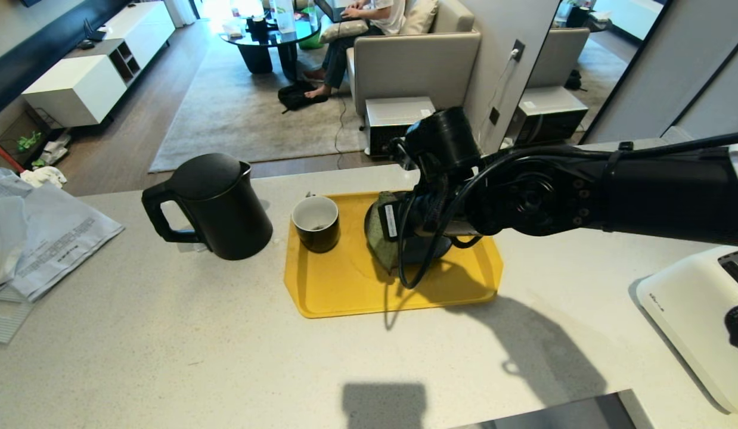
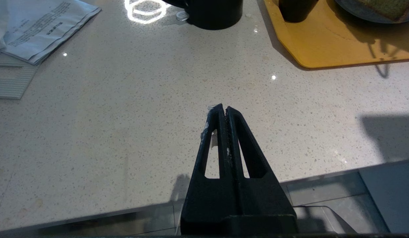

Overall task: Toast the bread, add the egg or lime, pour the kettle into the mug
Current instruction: Put the baked bread on a plate

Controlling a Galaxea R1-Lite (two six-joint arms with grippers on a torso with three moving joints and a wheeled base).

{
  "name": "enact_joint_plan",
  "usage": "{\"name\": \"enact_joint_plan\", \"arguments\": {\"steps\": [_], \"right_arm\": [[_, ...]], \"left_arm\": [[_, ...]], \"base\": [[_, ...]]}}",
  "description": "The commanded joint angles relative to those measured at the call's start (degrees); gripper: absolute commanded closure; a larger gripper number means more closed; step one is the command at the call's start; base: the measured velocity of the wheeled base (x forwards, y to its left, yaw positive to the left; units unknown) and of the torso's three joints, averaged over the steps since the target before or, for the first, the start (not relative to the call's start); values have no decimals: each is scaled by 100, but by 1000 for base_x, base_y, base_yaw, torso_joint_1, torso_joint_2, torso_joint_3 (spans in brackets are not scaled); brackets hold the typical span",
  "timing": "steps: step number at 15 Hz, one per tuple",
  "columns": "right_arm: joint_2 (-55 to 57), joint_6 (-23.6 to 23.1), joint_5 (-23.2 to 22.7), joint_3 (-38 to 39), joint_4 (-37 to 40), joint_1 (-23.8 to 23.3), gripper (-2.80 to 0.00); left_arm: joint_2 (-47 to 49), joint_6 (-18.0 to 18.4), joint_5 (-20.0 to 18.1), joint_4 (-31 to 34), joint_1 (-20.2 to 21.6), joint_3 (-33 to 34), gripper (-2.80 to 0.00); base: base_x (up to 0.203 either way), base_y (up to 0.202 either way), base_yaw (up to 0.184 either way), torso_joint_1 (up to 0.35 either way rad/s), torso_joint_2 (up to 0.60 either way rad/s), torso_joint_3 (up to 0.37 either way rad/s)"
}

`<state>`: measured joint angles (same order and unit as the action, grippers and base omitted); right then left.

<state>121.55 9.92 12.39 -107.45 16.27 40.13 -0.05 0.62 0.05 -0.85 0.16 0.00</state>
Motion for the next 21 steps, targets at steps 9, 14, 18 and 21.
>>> {"name": "enact_joint_plan", "arguments": {"steps": [9, 14, 18, 21], "right_arm": [[519, -34, -149, -531, 17, -366, 0], [540, -60, -176, -404, 25, -628, 0], [465, -176, -149, 40, 25, -840, 0], [409, -324, -53, 353, 17, -985, 0]], "left_arm": [[5, -1, 4, -3, 2, 0, 0], [5, -1, 4, -3, 2, 0, 0], [5, -1, 4, -3, 2, 0, 0], [5, -1, 4, -3, 2, 0, 0]], "base": [[0, 0, 0, 0, 0, 0], [0, 0, 0, 0, 0, 0], [0, 0, 0, 0, 0, 0], [0, 0, 0, 0, 0, 0]]}}
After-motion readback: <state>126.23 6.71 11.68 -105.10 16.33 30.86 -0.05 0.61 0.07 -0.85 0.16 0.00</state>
